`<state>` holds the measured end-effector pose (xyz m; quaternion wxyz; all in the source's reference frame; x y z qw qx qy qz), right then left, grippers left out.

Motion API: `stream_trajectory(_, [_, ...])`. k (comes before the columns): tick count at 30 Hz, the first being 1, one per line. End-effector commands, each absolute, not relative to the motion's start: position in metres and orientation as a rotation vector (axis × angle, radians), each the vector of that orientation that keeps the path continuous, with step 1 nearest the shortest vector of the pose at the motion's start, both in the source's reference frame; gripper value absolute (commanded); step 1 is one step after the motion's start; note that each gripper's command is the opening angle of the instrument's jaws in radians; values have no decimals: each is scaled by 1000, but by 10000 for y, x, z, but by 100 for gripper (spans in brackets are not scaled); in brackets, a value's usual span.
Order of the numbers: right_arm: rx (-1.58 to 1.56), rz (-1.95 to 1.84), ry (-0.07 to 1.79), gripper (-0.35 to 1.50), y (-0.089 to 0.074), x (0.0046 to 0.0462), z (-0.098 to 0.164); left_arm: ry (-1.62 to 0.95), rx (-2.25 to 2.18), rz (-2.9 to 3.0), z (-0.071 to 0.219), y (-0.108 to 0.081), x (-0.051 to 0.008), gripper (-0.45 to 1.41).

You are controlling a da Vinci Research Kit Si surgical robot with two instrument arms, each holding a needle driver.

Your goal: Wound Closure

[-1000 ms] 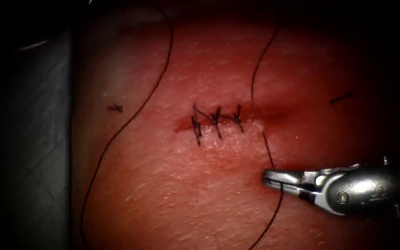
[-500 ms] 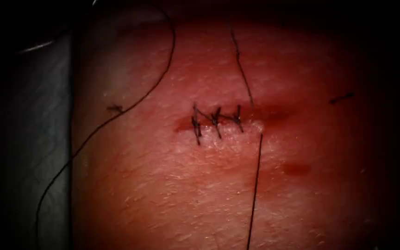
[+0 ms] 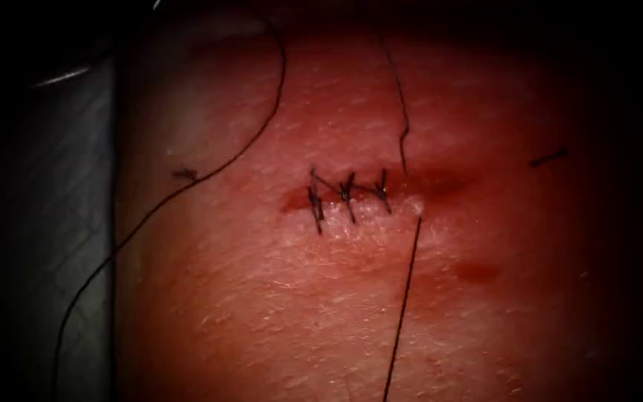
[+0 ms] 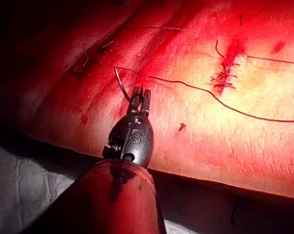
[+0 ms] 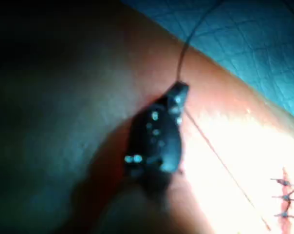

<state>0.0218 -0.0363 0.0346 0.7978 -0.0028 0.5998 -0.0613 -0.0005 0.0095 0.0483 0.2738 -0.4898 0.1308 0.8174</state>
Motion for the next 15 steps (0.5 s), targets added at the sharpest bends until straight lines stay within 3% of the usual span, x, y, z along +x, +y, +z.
stream_trajectory(1, [8, -133, 1288, -35, -383, 225, 348, 351, -1319, 2198, 490, 95, -9, -45])
stream_trajectory(15, [76, -151, 1308, -35, -409, 233, 319, 348, -1317, 2203, 490, 94, -12, -45])
